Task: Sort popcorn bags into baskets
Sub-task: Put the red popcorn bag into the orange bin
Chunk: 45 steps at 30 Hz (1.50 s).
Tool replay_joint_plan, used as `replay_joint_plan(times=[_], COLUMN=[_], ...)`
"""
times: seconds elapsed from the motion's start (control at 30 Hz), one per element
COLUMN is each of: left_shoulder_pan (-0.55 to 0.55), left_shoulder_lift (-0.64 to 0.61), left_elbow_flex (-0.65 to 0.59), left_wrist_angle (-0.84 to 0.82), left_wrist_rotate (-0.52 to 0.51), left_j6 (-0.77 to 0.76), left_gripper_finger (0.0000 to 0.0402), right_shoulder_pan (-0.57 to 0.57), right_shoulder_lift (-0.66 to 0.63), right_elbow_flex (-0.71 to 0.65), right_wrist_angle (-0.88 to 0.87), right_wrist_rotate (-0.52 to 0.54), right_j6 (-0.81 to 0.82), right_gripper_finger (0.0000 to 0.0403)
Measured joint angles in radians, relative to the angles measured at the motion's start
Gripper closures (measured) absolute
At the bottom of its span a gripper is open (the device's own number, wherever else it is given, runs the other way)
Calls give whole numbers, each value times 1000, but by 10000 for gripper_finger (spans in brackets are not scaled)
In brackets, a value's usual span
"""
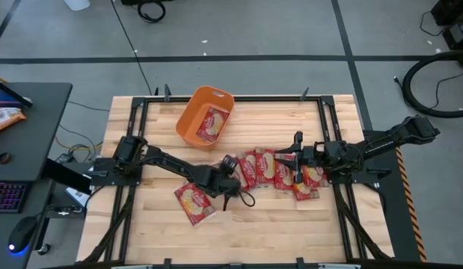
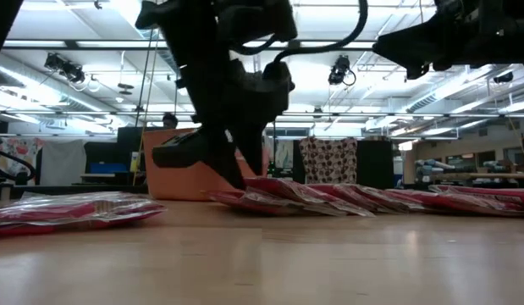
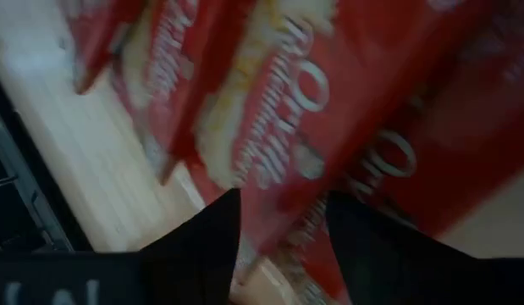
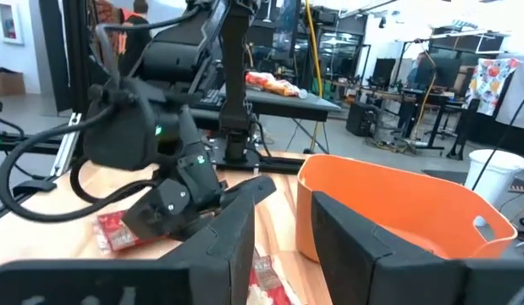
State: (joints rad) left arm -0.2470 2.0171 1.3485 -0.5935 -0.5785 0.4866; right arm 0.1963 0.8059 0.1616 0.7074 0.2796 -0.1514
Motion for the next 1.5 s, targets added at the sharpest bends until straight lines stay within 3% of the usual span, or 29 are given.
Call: replay_joint_plan(times=[0.33,0.5,0.7,0.83,1.03,1.5], left_shoulder_pan=[12,13,52,133,271,639], left_shoulder_lift=[0,-31,-103,-112,-116,-116], left_elbow_flex=[-4,11,184,334,471,496], left_wrist_angle=[25,-21,-251,-425,-586,-721], left_wrist_rotate=[54,90,199,282,305,376], left_j6=[-135,-154,-359,-553,-715,-821], left_gripper_finger=[390,397,398,399,400,399], right_shoulder_pan=[0,0,-8,-19,-29,-29], right_shoulder_lift=[8,8,10,18,31,33], right_elbow_flex=[0,0,0,0,0,0], right_wrist_angle=[-11,-20,0,28,39,40], right_wrist_rotate=[12,13,18,18,18,14], right_j6=[-6,-8,-9,4,18,21], right_gripper_finger=[279,279,279,279,279,279])
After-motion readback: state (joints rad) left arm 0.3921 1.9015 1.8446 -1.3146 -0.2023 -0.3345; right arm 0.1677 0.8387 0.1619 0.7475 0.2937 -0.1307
